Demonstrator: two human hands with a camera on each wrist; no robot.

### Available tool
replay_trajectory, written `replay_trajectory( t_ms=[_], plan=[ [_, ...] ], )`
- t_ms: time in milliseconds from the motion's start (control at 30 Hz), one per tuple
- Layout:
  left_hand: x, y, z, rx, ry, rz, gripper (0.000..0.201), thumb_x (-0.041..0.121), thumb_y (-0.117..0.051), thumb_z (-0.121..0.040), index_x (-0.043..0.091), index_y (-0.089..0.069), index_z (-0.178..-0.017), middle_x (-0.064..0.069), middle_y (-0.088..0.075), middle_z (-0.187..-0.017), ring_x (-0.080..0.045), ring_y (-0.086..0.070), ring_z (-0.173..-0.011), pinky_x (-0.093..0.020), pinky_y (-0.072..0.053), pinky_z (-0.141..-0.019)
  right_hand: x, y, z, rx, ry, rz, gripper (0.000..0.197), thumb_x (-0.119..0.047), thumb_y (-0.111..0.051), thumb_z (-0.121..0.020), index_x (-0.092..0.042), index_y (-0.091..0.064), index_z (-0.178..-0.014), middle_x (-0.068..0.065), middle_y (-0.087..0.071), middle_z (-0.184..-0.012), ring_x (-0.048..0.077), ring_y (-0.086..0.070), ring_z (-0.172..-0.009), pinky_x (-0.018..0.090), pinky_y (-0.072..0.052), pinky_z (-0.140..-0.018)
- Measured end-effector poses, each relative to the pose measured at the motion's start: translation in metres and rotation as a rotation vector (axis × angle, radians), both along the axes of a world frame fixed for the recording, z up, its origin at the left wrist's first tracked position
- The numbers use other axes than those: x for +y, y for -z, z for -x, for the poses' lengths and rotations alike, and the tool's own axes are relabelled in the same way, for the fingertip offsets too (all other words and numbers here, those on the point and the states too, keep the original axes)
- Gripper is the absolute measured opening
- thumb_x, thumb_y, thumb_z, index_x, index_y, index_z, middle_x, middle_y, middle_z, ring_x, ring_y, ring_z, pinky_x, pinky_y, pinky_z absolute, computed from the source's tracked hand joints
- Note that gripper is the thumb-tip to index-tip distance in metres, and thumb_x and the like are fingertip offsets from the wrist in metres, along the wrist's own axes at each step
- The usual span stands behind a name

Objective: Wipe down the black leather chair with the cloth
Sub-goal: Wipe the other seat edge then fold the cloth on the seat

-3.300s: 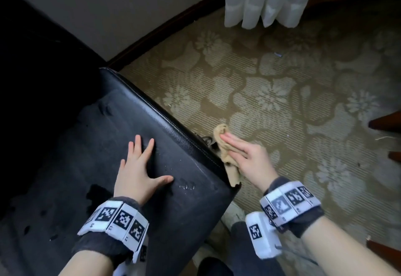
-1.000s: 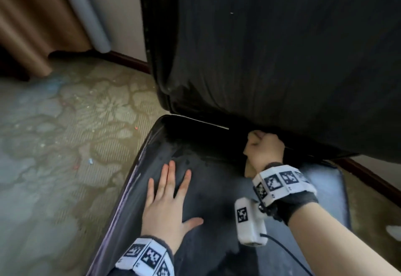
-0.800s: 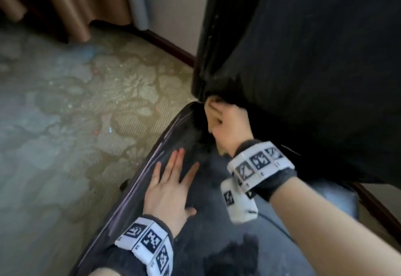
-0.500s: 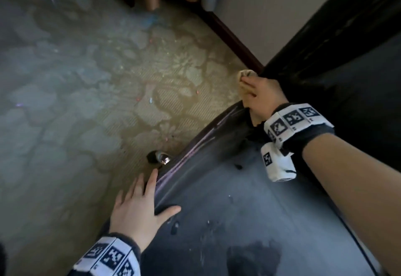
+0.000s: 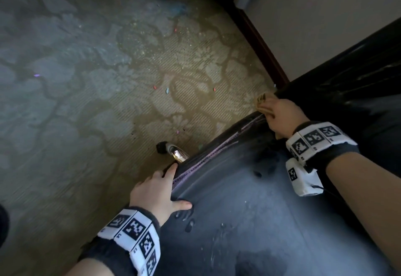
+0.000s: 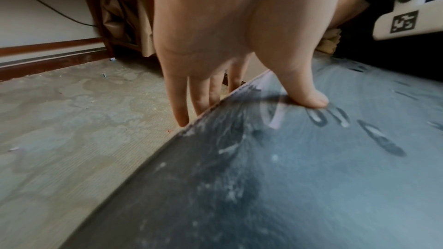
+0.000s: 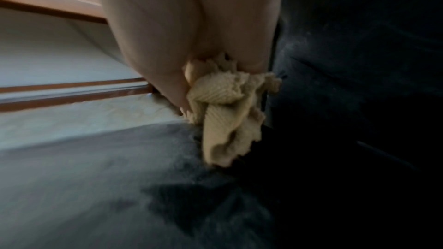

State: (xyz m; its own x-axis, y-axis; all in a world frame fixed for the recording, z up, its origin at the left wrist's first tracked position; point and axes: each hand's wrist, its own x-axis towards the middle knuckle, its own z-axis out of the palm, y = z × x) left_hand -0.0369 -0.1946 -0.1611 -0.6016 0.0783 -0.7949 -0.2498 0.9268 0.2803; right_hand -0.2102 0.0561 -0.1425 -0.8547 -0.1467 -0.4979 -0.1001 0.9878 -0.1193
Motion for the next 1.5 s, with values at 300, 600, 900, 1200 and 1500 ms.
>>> replay_trajectory(
  t_ms=[300, 600, 900, 1200, 1500],
  plan=[
    [0.002, -0.017, 0.033, 0.311, -0.146, -0.201, 0.055, 0.043, -0.044, -0.092, 0.032, -0.026, -0.143, 0.000, -0.043, -0.141, -0.020, -0.049, -0.122, -0.033, -0.047, -0.094, -0.050, -0.027, -0.016, -0.109, -0.080, 0.301, 0.046, 0.003, -0.055, -0.084, -0.007, -0.052, -0.129, 0.008, -0.055, -0.133, 0.011, -0.051, -0.119, -0.010, -0.029, -0.077],
    [0.059, -0.018, 0.071, 0.434, -0.412, -0.556, 0.047, 0.020, -0.048, -0.094, 0.021, -0.038, -0.140, -0.005, -0.047, -0.141, -0.015, -0.043, -0.130, -0.009, -0.026, -0.100, -0.076, -0.016, -0.066, -0.359, 0.012, 0.489, 0.056, -0.006, -0.057, -0.084, -0.003, -0.031, -0.134, 0.016, -0.059, -0.118, 0.027, -0.058, -0.108, 0.018, -0.039, -0.075],
    [0.096, -0.006, 0.094, 0.260, -0.133, -0.409, 0.057, 0.022, -0.048, -0.095, 0.018, -0.023, -0.146, -0.002, -0.017, -0.156, -0.015, -0.013, -0.144, -0.022, -0.010, -0.114, 0.043, -0.016, -0.021, -0.344, -0.135, 0.027, 0.095, -0.026, -0.068, -0.083, -0.022, 0.001, -0.148, -0.002, 0.016, -0.157, 0.024, 0.012, -0.144, 0.036, -0.006, -0.118],
    [0.103, -0.002, 0.131, 0.411, -0.269, -0.308, 0.044, 0.005, -0.049, -0.091, 0.009, -0.042, -0.135, -0.017, -0.059, -0.121, -0.031, -0.054, -0.115, -0.036, -0.042, -0.098, 0.048, 0.003, -0.035, -0.166, -0.140, 0.074, 0.094, -0.019, -0.066, -0.084, -0.023, 0.003, -0.148, -0.004, 0.017, -0.157, 0.025, 0.013, -0.144, 0.029, -0.003, -0.116],
    [0.131, 0.021, 0.154, 0.438, -0.067, -0.472, 0.049, -0.009, -0.043, -0.085, 0.012, -0.054, -0.128, -0.009, -0.055, -0.132, -0.025, -0.054, -0.116, -0.017, -0.035, -0.093, 0.051, 0.007, -0.034, -0.137, -0.132, 0.142, 0.095, -0.019, -0.070, -0.080, -0.023, -0.004, -0.148, -0.006, 0.011, -0.158, 0.023, 0.009, -0.145, 0.019, -0.002, -0.111]
  ],
)
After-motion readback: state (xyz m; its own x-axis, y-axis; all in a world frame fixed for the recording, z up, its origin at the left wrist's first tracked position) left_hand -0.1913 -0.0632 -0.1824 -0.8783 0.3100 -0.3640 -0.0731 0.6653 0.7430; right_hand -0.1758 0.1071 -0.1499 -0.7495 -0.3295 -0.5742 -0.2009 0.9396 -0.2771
